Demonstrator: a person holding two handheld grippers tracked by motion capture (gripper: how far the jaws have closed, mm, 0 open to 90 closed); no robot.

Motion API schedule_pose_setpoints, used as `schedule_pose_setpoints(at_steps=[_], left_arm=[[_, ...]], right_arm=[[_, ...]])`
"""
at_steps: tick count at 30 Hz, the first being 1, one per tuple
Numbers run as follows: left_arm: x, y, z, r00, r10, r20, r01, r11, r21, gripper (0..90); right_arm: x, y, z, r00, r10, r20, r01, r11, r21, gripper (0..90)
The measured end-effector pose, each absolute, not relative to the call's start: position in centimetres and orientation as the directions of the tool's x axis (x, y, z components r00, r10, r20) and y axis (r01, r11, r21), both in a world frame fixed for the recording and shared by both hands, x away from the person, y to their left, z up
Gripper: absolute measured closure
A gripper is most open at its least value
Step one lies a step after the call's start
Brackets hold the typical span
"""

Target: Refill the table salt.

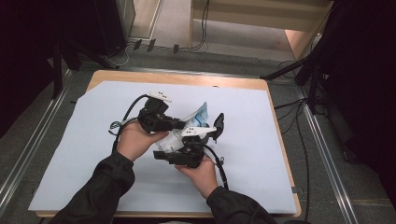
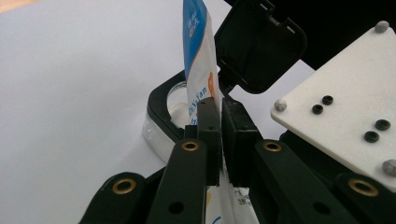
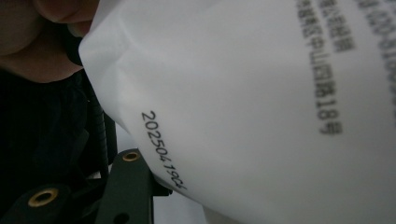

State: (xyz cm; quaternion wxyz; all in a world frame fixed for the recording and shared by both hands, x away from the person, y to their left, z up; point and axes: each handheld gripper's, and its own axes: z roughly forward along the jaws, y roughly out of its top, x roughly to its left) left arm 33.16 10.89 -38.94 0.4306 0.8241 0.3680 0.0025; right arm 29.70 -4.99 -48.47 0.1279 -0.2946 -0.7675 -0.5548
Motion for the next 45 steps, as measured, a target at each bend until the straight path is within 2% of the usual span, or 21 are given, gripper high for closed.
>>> schedule_pose_setpoints(at_steps=[45], left_arm=[[33.11, 10.90, -38.84, 0.734, 0.602, -0.314, 0.601, -0.360, 0.714, 85.8]], right_arm=[[29.81, -5.18, -48.40, -0.787, 0.312, 0.532, 0.602, 0.197, 0.774, 56.0]])
